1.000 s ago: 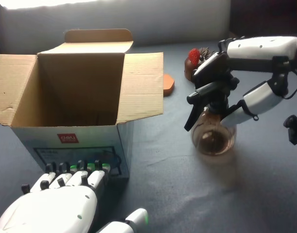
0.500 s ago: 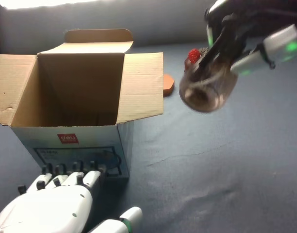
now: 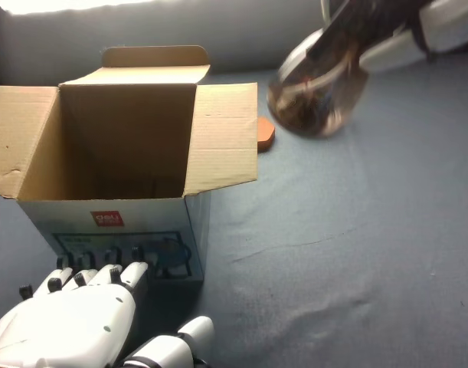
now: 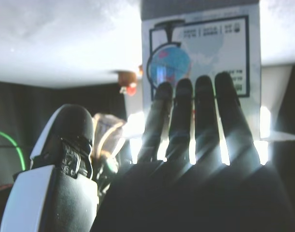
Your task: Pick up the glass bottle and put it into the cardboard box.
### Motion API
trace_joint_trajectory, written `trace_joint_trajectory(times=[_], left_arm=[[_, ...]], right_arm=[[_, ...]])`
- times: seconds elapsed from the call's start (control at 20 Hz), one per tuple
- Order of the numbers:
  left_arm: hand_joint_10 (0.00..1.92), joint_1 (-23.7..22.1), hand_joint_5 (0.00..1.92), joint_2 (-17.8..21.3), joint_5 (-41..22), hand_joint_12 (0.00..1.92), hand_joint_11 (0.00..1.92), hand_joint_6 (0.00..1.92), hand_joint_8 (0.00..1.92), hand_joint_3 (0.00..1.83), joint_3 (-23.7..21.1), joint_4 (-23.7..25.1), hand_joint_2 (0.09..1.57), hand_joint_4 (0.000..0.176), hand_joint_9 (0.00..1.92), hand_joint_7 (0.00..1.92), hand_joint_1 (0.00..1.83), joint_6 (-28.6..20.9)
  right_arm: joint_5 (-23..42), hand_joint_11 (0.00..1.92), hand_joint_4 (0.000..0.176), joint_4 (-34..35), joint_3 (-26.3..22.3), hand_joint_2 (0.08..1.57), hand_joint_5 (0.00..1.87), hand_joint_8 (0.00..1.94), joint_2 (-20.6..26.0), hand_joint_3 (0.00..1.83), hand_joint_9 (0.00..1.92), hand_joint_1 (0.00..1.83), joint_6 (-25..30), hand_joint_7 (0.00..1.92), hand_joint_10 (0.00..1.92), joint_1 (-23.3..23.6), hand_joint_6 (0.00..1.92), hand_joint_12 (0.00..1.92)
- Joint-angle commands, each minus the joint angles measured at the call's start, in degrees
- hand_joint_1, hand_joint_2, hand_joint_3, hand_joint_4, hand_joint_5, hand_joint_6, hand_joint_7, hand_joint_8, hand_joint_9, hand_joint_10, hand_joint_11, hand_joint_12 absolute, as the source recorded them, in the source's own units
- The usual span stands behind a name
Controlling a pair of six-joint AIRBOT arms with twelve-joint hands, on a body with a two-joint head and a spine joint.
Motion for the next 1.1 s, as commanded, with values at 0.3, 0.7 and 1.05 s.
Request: trace_joint_trajectory(times=[0.3, 0.7, 1.05], left_arm=[[0.00, 0.1, 0.11, 1.1, -0.8, 0.41, 0.00, 0.00, 0.00, 0.00, 0.7, 5.1, 1.26, 0.000, 0.11, 0.12, 0.00, -0.5], [0.00, 0.1, 0.11, 1.2, -0.5, 0.43, 0.00, 0.00, 0.00, 0.00, 0.9, 5.1, 1.26, 0.000, 0.11, 0.12, 0.00, -1.6], [0.00, 0.5, 0.11, 1.2, 0.2, 0.43, 0.00, 0.00, 0.00, 0.00, 1.1, 5.1, 1.26, 0.000, 0.11, 0.12, 0.00, -2.0]], right_arm=[[1.8, 0.53, 0.000, 3.2, -2.7, 1.19, 0.79, 1.14, 1.1, 0.00, 0.69, 1.35, 0.7, 0.91, 1.54, 4.6, 1.28, 1.87], [-0.4, 0.55, 0.000, 3.2, -8.0, 1.19, 0.79, 1.14, -1.4, 0.00, 0.71, 1.35, -1.8, 0.90, 1.53, 6.5, 1.29, 1.86], [0.6, 0.54, 0.000, 6.6, -5.6, 1.19, 0.79, 1.14, -7.3, 0.00, 0.69, 1.35, -5.6, 0.91, 1.53, 5.0, 1.29, 1.87]])
